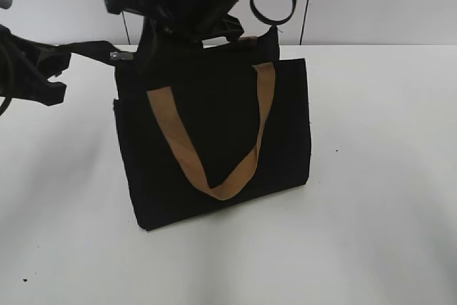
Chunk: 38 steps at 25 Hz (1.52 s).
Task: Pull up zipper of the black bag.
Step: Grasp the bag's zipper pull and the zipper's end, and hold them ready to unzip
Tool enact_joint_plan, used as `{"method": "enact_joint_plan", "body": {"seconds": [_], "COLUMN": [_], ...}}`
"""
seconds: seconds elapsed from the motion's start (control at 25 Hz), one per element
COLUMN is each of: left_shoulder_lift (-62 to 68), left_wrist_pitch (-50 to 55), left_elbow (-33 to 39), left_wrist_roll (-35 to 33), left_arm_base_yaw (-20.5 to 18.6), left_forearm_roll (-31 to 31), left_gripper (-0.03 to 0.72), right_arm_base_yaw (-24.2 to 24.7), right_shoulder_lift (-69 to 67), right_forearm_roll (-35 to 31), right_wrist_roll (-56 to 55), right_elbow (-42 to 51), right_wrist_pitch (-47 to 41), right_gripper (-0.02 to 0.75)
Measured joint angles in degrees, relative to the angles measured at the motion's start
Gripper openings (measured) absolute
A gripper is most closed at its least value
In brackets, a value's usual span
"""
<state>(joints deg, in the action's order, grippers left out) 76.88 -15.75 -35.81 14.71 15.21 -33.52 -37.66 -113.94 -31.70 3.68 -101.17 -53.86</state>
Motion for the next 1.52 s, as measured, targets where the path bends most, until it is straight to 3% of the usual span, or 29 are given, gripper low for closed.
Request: {"method": "enact_joint_plan", "body": {"seconds": [0.36,0.56,0.76,1.0,1.36,1.52], "left_shoulder_lift": [-0.6,-1.8,-4.9,-6.2,-6.2,-5.8], "left_wrist_pitch": [12.9,18.6,23.2,25.2,25.0,25.1], "left_elbow": [0.0,0.0,0.0,0.0,0.0,0.0], "left_wrist_roll": [0.3,0.3,0.3,0.3,0.3,0.3], "left_arm_base_yaw": [6.3,6.7,6.8,7.1,7.1,7.1], "left_forearm_roll": [1.9,7.4,9.1,9.5,10.1,11.3], "left_gripper": [0.029,0.029,0.029,0.029,0.029,0.029], "right_arm_base_yaw": [6.1,6.5,6.6,6.6,6.6,6.6], "right_shoulder_lift": [-0.4,-0.4,-0.4,-0.3,3.1,3.8], "right_forearm_roll": [-8.5,-6.0,-2.9,6.5,28.1,32.9], "right_wrist_roll": [6.3,6.9,7.1,7.3,6.3,6.3], "right_elbow": [0.0,0.0,0.0,0.0,0.0,0.0], "right_wrist_pitch": [-7.9,-8.1,-7.1,-8.2,-12.6,-14.3], "right_gripper": [-0.012,-0.013,-0.013,-0.013,-0.013,-0.013]}}
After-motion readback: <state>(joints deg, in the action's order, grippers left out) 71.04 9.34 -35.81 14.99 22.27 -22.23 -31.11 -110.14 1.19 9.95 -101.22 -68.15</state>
